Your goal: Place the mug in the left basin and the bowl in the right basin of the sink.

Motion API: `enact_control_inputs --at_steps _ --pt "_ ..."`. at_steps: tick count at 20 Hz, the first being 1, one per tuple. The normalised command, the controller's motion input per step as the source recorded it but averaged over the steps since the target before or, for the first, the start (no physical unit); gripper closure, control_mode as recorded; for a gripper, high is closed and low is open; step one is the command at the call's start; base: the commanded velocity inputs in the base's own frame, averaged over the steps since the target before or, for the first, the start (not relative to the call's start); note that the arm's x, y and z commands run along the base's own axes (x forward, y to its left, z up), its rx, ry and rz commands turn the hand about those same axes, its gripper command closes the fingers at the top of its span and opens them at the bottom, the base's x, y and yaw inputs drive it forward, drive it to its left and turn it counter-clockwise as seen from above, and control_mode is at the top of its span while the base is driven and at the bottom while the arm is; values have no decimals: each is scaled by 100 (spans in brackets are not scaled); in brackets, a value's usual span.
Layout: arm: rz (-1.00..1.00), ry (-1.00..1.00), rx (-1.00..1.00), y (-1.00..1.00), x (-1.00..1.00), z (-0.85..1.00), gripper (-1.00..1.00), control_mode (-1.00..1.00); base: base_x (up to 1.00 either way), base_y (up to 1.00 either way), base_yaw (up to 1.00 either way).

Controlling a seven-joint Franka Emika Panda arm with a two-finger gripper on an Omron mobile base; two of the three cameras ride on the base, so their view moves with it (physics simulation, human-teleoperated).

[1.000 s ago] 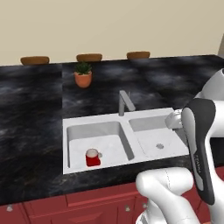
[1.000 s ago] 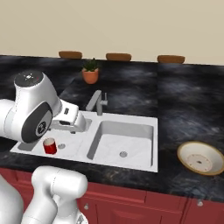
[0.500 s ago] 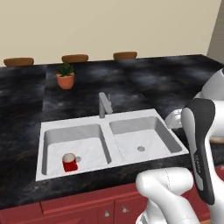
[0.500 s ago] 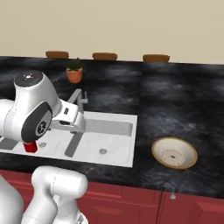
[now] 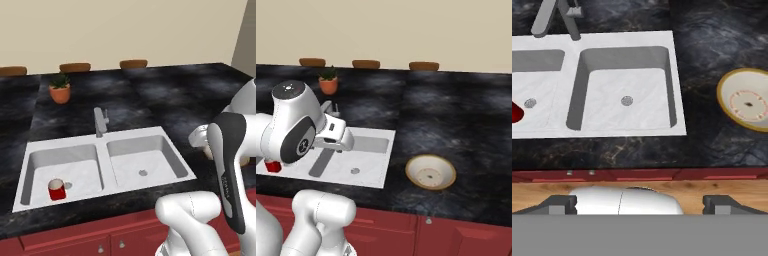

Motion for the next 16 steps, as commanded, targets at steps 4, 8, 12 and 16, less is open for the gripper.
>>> enact_control_inputs --at_steps 4,8,12,16 --pt "0 0 0 0 0 0 -100 100 0 -51 0" --pt "0 0 0 0 0 0 -100 100 0 -57 0" --pt "0 0 0 0 0 0 -100 100 1 -43 0" --pt "0 0 0 0 0 0 -100 100 9 -30 0"
